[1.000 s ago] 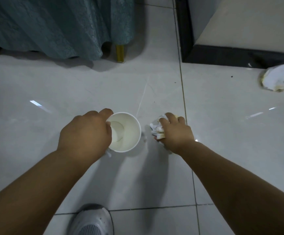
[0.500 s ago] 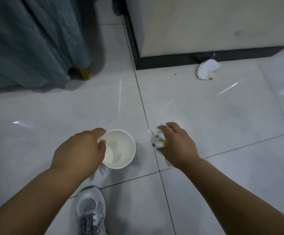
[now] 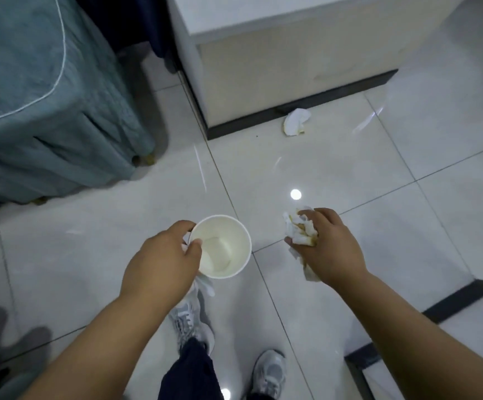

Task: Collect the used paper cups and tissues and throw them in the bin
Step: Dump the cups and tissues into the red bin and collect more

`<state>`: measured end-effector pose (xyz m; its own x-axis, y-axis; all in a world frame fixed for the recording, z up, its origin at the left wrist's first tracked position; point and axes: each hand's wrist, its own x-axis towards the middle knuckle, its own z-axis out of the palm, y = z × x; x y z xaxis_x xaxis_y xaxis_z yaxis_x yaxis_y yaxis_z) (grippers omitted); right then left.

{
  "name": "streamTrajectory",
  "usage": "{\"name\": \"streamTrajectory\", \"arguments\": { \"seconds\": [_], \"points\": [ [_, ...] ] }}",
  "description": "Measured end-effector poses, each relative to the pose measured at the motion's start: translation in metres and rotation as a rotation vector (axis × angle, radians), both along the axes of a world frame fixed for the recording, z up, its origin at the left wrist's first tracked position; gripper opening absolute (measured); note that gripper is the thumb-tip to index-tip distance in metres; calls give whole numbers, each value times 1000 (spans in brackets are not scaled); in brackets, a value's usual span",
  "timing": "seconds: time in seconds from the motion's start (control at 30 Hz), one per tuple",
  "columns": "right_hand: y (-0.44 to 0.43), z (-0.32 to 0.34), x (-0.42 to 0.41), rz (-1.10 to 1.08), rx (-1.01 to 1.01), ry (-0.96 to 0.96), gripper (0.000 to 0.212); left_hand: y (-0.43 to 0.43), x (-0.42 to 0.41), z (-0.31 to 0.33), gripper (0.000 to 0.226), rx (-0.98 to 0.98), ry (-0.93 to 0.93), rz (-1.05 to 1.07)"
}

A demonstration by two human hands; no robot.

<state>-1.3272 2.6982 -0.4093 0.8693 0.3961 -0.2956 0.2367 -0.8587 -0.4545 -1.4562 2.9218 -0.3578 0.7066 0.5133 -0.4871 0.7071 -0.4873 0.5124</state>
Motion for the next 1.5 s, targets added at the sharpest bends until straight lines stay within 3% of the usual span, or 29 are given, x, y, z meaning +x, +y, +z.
{"name": "streamTrajectory", "arguments": {
  "seconds": [0.23, 0.6, 0.83, 1.13, 1.37, 1.5],
  "points": [
    [-12, 15, 8, -70, -57, 53, 58, -2, 13, 15, 27, -31, 44, 30],
    [-5, -56, 94, -66, -184, 152, 63, 5, 110, -44, 13, -57, 116, -53],
    [-7, -151, 219, 87, -268, 151, 59, -4, 224, -146, 20, -50, 121, 15],
    [32, -308, 369, 277, -392, -56, 54, 3, 355, -300, 13, -86, 39, -14],
    [84, -403, 462, 205, -324, -136, 57, 31, 431, -389, 12, -73, 8, -48],
    [101, -447, 493, 186, -336, -50, 61, 43, 460, -420, 13, -89, -55, 32]
  ]
}}
